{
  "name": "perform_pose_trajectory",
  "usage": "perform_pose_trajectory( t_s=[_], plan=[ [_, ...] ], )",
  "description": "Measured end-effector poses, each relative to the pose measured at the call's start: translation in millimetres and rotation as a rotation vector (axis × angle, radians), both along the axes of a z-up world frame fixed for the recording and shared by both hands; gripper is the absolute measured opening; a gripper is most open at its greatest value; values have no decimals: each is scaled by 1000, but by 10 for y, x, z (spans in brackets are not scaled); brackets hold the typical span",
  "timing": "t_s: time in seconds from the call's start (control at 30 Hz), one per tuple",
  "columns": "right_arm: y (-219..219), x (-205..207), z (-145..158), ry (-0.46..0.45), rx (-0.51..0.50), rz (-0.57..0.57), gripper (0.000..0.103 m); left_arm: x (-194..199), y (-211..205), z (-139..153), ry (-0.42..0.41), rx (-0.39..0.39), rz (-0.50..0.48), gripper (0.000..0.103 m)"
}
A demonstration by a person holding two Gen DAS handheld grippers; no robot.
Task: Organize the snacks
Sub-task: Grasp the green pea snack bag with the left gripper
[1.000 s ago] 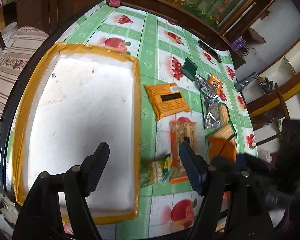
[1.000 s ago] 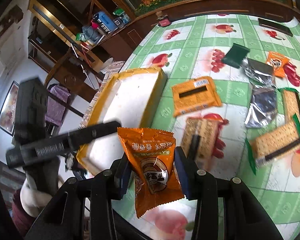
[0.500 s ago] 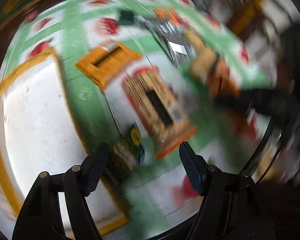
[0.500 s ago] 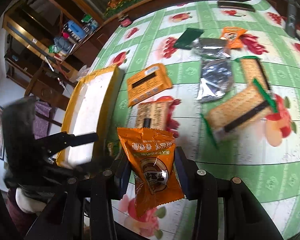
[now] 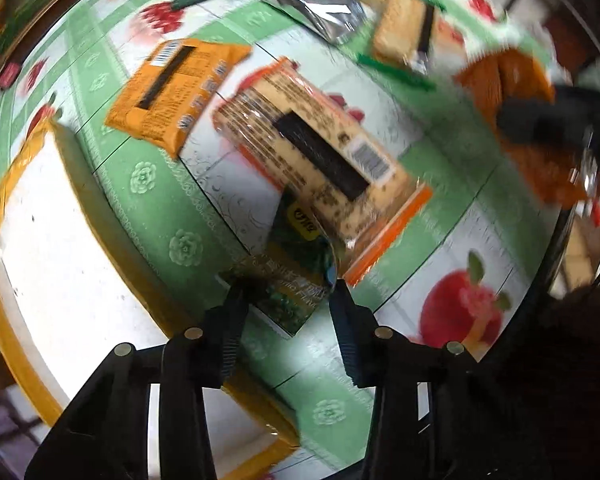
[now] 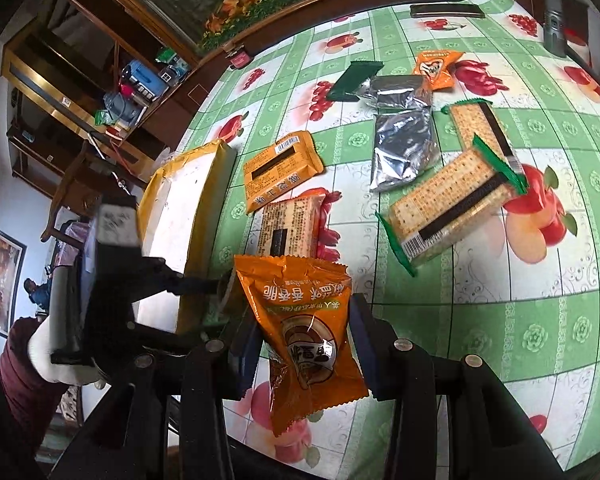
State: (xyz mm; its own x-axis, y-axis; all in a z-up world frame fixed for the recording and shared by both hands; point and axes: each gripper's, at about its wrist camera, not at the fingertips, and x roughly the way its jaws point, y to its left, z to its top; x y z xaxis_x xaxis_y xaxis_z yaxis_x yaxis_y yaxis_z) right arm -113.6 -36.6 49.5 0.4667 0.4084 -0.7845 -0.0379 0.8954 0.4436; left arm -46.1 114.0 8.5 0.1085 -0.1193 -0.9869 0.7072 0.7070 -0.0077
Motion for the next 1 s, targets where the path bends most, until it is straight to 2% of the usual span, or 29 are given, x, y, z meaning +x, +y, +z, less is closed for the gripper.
perform_pose_trajectory(
  t_s=[0.07,0.23,0.3,0.37,0.43,0.5,0.53,0.57,0.6,0.67,0.73,0.8,0.9,0.93,1.0],
  plan=[
    [-11,-13,-28,4,5,-5,42,42,50,22,3,-33,47,33],
    [-11,-21,-54,9,13,-5,42,30,65,13,12,-66,83,33],
    [2,-28,-57,8,13,-2,42,25,84,81,-1,-103,115,25],
    [18,-28,-55,5,12,4,42,41,97,168,-12,-142,139,24],
    [25,-33,-54,3,11,8,42,97,80,218,-18,-152,142,24],
    [21,-39,-62,3,15,10,42,63,52,261,-61,-152,105,24],
    [15,-43,-62,2,19,10,42,62,23,281,-73,-159,80,26],
    [11,-42,-63,1,20,10,42,60,-15,280,-82,-142,61,35],
    [11,-46,-61,0,21,10,42,76,-55,266,-105,-102,49,49],
    [10,-56,-54,-4,25,13,42,89,-98,217,-108,-53,22,68],
    [11,-68,-54,-6,31,15,42,108,-109,132,-96,-2,-13,69],
    [7,-86,-58,-8,34,18,42,125,-120,13,-43,-1,-34,73],
    [-13,-110,-78,-4,41,15,42,166,-158,-132,15,21,-41,71],
    [-25,-117,-89,-3,46,12,42,164,-164,-116,5,0,-44,69],
    [-32,-129,-96,-3,49,15,42,172,-172,-86,-3,-11,-36,49]
  ],
)
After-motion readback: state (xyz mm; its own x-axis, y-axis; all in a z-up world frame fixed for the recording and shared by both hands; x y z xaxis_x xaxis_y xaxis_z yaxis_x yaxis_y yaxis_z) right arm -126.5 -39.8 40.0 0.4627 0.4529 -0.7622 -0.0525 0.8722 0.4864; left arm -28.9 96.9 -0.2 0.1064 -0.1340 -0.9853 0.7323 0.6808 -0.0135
